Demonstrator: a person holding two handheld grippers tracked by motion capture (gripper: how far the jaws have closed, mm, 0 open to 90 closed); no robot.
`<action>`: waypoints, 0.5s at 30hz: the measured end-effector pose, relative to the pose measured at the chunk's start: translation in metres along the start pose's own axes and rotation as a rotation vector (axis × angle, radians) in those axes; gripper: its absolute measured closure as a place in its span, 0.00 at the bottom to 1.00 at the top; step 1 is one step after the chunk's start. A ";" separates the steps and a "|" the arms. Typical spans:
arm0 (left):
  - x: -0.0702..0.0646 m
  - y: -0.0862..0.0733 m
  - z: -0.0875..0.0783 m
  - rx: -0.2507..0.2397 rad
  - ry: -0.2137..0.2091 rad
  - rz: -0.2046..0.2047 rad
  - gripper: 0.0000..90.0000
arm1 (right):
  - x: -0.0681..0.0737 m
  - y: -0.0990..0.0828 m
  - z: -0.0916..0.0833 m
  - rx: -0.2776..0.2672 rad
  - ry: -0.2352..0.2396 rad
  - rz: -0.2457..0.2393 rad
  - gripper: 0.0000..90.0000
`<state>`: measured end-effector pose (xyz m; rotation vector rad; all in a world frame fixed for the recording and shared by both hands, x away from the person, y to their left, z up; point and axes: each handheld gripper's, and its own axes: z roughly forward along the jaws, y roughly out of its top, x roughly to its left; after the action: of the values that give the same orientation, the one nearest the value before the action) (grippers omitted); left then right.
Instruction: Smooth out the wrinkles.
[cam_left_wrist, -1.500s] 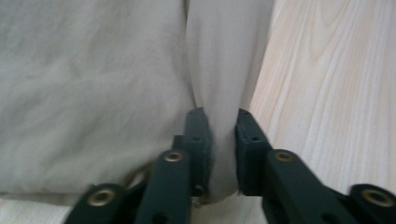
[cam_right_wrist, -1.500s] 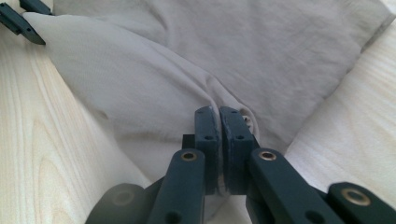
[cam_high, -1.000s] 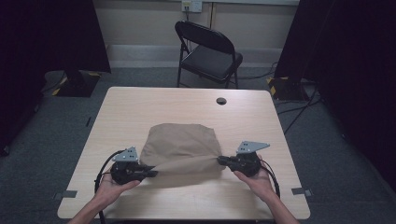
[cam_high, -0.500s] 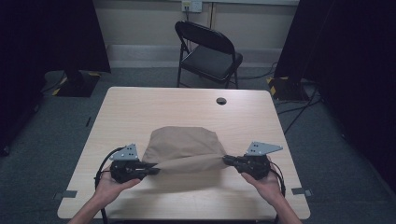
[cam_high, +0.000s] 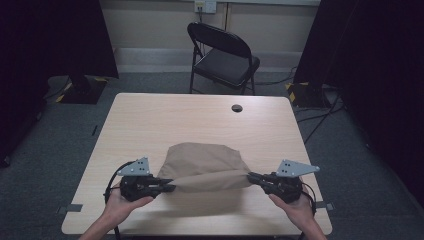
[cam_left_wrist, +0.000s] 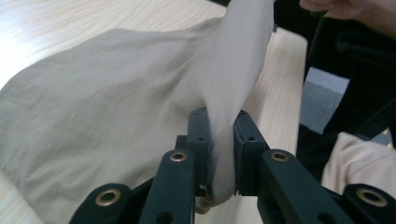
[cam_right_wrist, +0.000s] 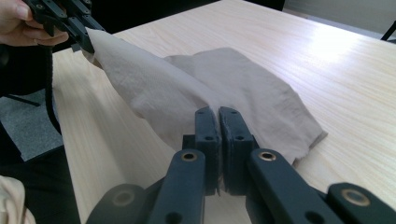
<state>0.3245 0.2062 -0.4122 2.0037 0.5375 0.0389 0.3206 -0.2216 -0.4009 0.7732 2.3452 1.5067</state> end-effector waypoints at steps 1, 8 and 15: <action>-0.002 0.001 -0.001 0.000 -0.003 0.006 0.89 | 0.001 0.001 -0.003 -0.004 0.000 -0.002 0.96; -0.018 0.015 -0.018 -0.036 -0.036 0.029 0.89 | 0.017 0.013 -0.024 -0.047 0.006 -0.031 0.96; -0.003 0.028 -0.021 -0.082 0.009 -0.032 0.89 | 0.007 0.031 -0.016 -0.085 -0.025 -0.034 0.97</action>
<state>0.3263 0.2124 -0.3777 1.9157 0.5647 0.0498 0.3161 -0.2201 -0.3654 0.7231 2.2484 1.5625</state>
